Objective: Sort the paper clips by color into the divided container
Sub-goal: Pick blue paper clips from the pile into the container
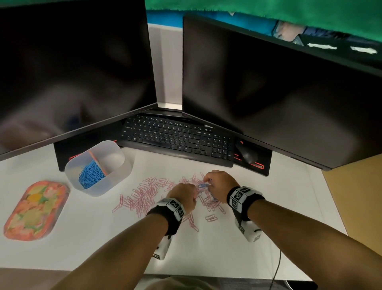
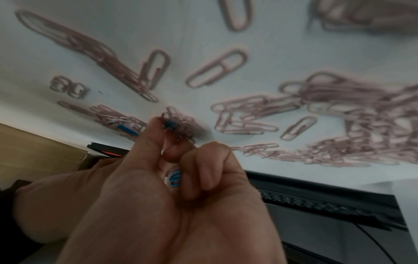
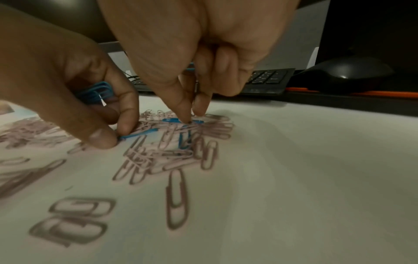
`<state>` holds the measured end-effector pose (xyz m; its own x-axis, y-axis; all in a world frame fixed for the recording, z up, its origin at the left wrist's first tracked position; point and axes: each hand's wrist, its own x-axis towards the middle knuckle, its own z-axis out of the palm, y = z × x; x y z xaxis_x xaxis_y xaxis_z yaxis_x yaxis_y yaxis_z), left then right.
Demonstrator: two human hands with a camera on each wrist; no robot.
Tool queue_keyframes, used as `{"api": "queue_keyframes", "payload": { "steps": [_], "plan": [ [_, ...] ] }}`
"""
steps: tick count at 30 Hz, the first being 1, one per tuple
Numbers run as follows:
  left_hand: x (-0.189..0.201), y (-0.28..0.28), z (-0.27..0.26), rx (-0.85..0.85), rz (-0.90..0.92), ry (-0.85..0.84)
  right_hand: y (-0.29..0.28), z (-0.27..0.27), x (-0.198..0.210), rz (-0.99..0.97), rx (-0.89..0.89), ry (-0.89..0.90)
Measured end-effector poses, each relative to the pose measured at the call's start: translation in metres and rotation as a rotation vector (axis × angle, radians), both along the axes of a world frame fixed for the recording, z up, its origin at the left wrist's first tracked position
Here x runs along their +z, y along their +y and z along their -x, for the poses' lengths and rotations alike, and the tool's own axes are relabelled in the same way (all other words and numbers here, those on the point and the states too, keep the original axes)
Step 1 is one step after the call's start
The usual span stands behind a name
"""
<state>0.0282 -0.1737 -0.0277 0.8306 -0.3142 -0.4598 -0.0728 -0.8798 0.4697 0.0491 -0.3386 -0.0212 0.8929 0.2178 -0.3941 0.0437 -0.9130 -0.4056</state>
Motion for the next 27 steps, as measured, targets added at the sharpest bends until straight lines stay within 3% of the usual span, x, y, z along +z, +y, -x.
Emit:
{"api": "queue_keyframes", "payload": {
  "steps": [6, 11, 18, 27],
  "plan": [
    [0.000, 0.014, -0.007, 0.035, 0.013, 0.026, 0.002, -0.003, 0.003, -0.015, -0.060, 0.080],
    [-0.004, 0.013, -0.007, 0.018, 0.011, -0.051, -0.001, -0.003, 0.003, -0.032, -0.081, 0.171],
    [-0.005, 0.014, -0.009, -0.041, -0.029, -0.160, -0.005, 0.002, 0.003, -0.080, -0.094, 0.205],
    [-0.006, 0.015, -0.017, -0.064, -0.097, -0.122, -0.003, 0.000, 0.001, -0.075, -0.141, 0.216]
  ]
}}
